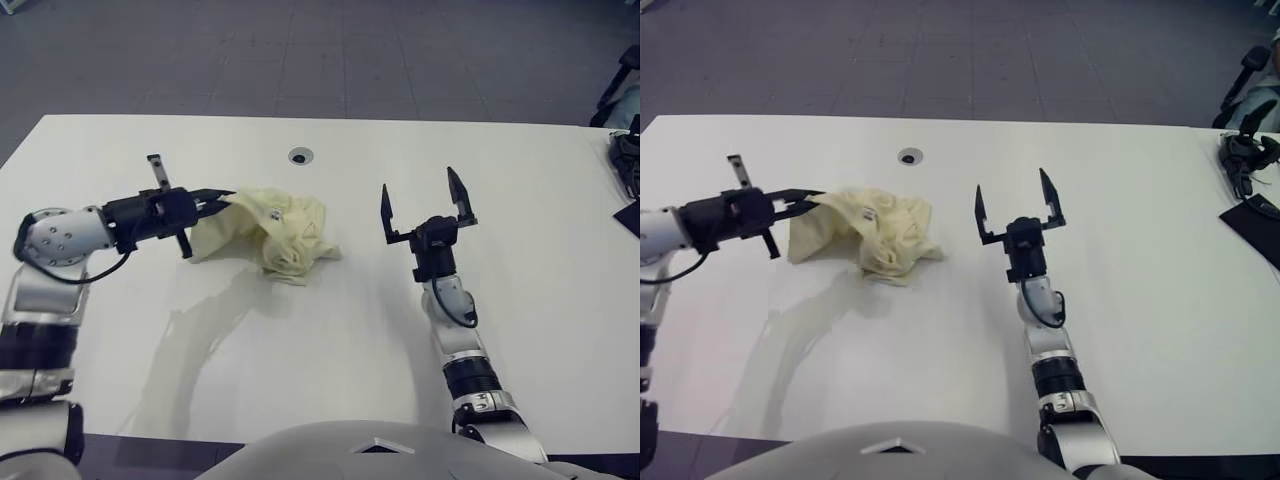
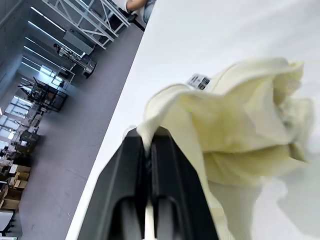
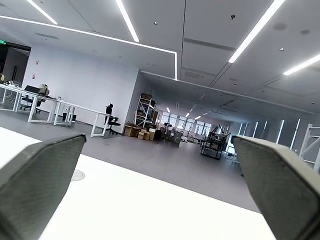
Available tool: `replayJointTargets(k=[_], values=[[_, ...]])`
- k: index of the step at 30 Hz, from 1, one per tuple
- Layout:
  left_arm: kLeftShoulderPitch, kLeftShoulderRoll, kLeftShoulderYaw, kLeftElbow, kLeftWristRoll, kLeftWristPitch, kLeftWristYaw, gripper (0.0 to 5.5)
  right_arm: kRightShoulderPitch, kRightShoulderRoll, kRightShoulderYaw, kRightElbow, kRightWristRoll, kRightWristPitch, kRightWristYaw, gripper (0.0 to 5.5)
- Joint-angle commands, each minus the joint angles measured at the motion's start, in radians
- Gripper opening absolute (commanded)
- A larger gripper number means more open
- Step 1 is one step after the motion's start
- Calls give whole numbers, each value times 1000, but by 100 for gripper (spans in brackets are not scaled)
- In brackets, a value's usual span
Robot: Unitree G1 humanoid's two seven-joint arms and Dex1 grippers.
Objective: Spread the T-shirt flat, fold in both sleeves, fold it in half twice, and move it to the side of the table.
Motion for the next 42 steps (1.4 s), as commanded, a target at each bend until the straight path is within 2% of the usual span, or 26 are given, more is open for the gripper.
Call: replayJointTargets(k=[1,6,9,12,14,19,25,32,37,42], values=[[293,79,114,-232,9,69,-28,2,36,-89,77,-112,13,45,157,540],[622,52,225,-384,94,62,-14,2,96,-255,193,-238,162,91,476,540],[700,35,212,-432,138,52,6,2,122,-323,264,-282,143,111,595,540],[715,34,197,-428,185,46,27,2,128,-326,320,-283,50,98,610,540],[711,35,204,-411,201,41,37,2,125,-312,338,-261,-53,55,563,540],[613,-13,192,-388,147,27,101,2,69,-287,406,-160,-549,-127,227,540],[624,-23,224,-482,-64,97,68,2,-68,-326,541,-118,-1030,-87,-188,540],[594,-14,295,-568,-312,209,56,2,-139,-299,634,-71,-1166,-13,-473,540],[501,-25,305,-596,-383,281,106,2,-163,-286,676,5,-1118,-10,-500,540],[465,-38,270,-574,-335,289,112,2,-133,-290,678,-16,-1021,-32,-514,540]])
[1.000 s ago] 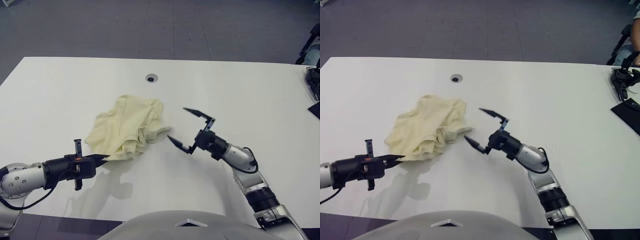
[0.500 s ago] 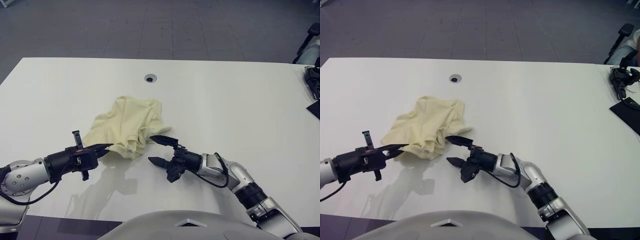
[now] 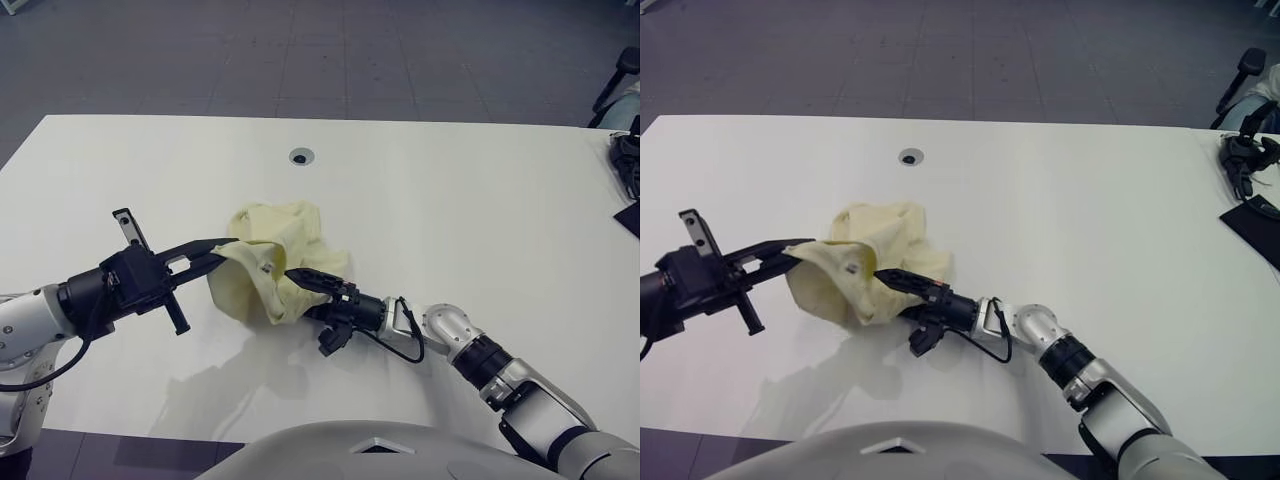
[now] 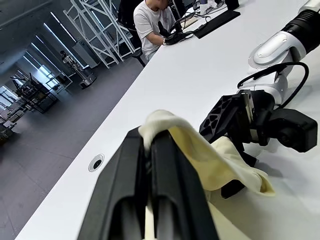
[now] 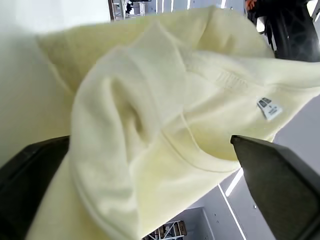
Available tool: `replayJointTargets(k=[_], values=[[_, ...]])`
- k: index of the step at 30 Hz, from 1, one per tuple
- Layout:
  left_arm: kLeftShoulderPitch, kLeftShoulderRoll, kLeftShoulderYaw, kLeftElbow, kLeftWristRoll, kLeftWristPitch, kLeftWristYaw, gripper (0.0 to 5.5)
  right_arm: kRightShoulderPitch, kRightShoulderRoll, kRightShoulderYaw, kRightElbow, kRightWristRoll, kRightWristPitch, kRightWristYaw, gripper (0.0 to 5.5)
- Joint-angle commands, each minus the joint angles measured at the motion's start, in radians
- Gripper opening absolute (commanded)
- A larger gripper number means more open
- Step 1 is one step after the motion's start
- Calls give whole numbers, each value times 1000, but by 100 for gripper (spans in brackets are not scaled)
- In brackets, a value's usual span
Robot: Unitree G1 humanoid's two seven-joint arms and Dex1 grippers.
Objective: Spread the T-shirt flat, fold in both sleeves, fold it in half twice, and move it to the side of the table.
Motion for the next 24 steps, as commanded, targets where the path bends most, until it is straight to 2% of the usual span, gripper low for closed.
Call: replayJointTargets(k=[1,6,11,18,24], values=[[-25,-16,-20,22,45,6,8,2,50,-9,17,-19,75,-31,19,540],[-34,-30,-14,32,79,3,9,2,172,-19,39,-118,424,-117,230,540],[-41,-36,-5,16,78,9,16,2,276,-31,40,-219,701,-92,423,540],[-40,-36,-11,-9,79,25,20,2,378,29,2,-244,862,33,551,540],[-55,-42,-25,-20,86,33,32,0,428,24,25,-290,868,94,685,442]])
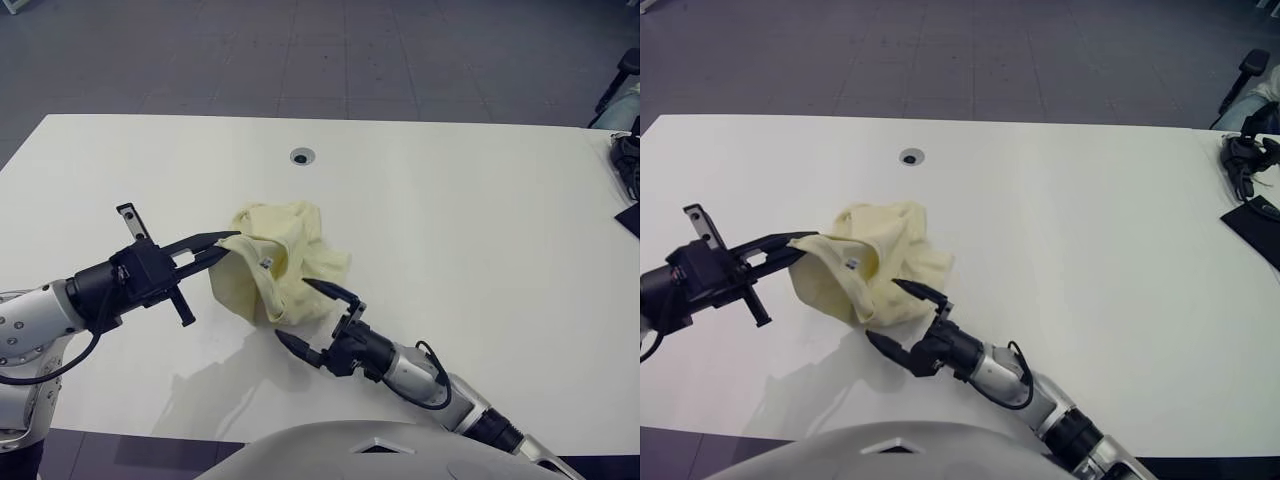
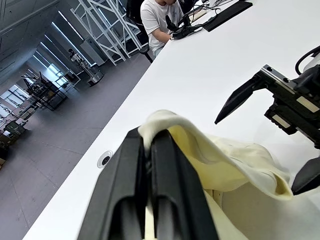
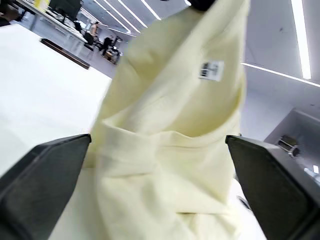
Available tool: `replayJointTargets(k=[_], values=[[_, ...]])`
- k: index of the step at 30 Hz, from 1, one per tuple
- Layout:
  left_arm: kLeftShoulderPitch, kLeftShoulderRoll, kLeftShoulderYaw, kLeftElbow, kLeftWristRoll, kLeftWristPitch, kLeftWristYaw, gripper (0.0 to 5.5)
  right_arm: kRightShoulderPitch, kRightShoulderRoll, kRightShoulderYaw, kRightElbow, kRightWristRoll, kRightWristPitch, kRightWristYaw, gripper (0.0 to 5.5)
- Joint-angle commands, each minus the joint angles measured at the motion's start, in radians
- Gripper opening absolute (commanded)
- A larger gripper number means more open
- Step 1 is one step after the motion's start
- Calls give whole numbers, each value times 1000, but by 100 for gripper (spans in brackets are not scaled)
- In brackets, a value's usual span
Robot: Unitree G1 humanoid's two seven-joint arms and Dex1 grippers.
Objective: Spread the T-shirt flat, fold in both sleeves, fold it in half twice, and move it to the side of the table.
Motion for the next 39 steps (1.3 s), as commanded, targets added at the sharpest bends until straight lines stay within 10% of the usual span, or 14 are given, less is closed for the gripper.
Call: replayJointTargets(k=[1,25,33,39], values=[[-20,-9,-14,-17,22,13,17,0,45,6,7,-9,-5,48,63,421],[-26,-21,-15,-16,41,8,16,0,89,104,-71,63,-92,46,12,13],[-35,-34,-19,14,79,-9,30,0,88,83,-118,12,-76,49,6,2],[-128,-54,-74,104,287,-72,134,0,-68,-27,-409,-55,32,91,1,2]])
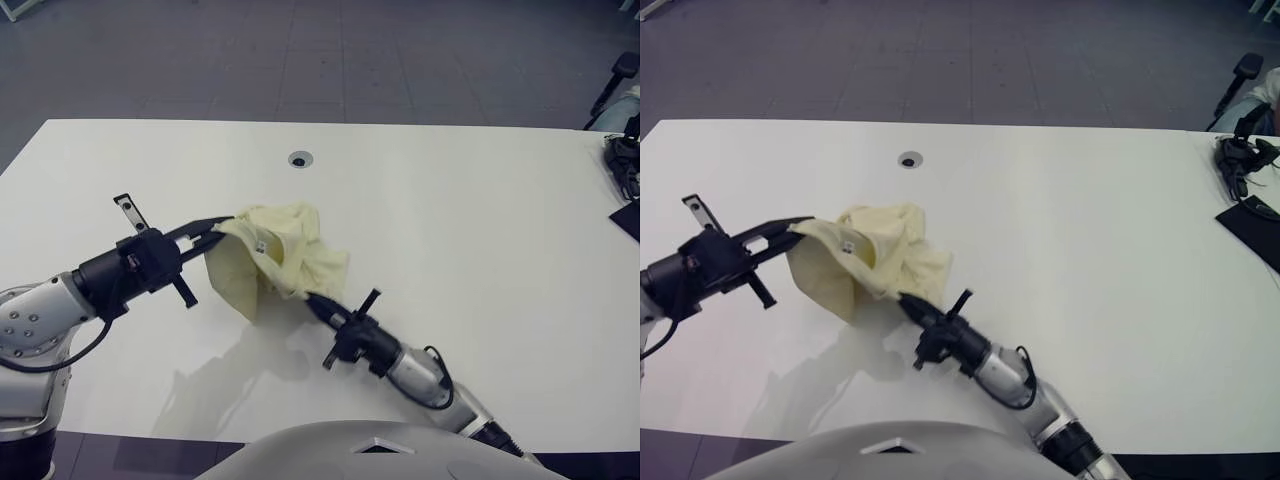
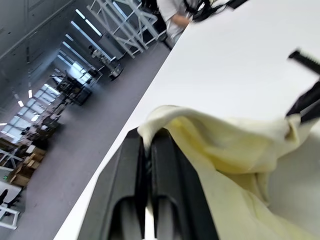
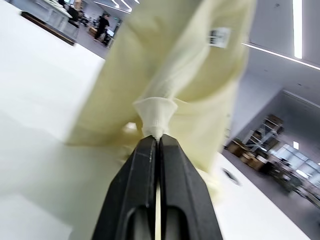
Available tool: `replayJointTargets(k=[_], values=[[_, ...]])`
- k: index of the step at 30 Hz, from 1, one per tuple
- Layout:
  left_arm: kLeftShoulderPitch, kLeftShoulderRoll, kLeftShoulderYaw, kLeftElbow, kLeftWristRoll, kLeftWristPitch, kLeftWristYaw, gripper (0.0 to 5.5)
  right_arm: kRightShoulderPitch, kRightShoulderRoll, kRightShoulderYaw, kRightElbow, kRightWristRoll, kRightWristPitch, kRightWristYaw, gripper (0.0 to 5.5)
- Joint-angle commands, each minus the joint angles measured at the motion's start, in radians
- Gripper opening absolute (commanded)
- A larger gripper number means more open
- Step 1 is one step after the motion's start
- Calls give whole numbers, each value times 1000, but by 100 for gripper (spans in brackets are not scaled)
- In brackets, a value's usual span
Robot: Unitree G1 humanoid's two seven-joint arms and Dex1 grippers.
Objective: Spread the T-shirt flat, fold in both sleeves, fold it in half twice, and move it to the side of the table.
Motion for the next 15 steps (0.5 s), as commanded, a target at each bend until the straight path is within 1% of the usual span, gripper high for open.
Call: replayJointTargets(k=[1,3,5,7,10,13,15], values=[[-82,-11,-41,36,92,-25,54,0,-146,-97,-219,-26,78,34,-4,2],[-206,1,-88,94,169,-22,92,0,-240,-157,-322,17,107,51,-4,2],[-401,14,-182,202,296,-33,120,0,-385,-228,-415,106,130,64,1,2],[-576,5,-272,305,397,-54,127,0,-529,-285,-466,211,128,60,1,2],[-853,-18,-396,523,573,-112,172,0,-769,-364,-480,426,68,33,-21,2],[-1147,-33,-529,845,821,-205,333,0,-970,-426,-460,613,-7,6,-66,2],[-1292,-56,-576,1016,900,-233,431,0,-1064,-451,-442,706,-56,-10,-101,2]])
